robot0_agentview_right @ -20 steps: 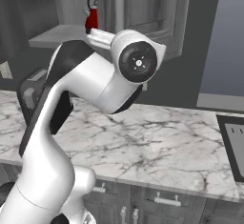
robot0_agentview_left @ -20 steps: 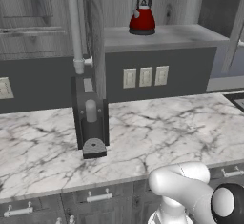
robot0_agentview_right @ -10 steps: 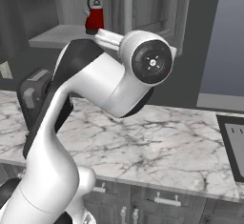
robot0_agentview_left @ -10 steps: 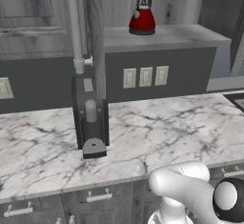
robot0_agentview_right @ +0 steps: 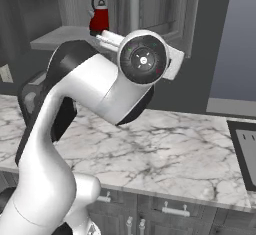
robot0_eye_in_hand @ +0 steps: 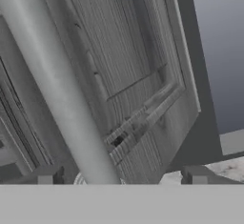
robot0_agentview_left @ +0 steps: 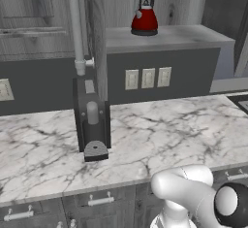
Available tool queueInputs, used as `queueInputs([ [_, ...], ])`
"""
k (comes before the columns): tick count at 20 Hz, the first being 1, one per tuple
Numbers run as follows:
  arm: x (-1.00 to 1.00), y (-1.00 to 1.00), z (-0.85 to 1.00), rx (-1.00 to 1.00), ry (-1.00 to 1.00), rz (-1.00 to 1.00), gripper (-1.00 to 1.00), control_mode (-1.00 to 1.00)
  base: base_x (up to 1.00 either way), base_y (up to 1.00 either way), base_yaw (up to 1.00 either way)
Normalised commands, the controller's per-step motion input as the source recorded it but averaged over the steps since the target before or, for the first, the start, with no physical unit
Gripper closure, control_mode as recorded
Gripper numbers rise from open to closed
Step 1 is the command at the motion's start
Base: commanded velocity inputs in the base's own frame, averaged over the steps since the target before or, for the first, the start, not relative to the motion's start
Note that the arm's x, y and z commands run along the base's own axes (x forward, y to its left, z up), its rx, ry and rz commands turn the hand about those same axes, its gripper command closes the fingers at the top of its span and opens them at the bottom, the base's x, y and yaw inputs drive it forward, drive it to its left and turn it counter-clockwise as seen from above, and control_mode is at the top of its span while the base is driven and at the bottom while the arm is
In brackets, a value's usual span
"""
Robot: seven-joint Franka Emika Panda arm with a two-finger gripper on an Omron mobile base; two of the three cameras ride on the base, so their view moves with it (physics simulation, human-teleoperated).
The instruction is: Open the cabinet, pick the kettle from the cabinet, and place it in the sink.
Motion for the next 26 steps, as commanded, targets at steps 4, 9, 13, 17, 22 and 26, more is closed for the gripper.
queueInputs([
  [4,-0.28,0.18,0.00,-0.08,0.03,-0.09,-1.00,-1.00,0.00,0.00,0.00],
  [9,-0.31,0.26,0.00,-0.13,0.06,-0.10,-1.00,-1.00,0.00,0.00,0.00],
  [13,-0.19,0.35,0.00,-0.17,0.10,-0.09,-1.00,-1.00,0.00,0.00,0.00],
  [17,-0.16,0.40,0.02,-0.18,0.07,-0.10,-1.00,-1.00,0.00,0.00,0.00],
  [22,-0.18,0.43,0.02,-0.15,0.02,-0.13,-1.00,-1.00,0.00,0.00,0.00],
  [26,-0.02,0.50,0.00,-0.10,0.09,-0.23,-1.00,-1.00,0.00,0.00,0.00],
])
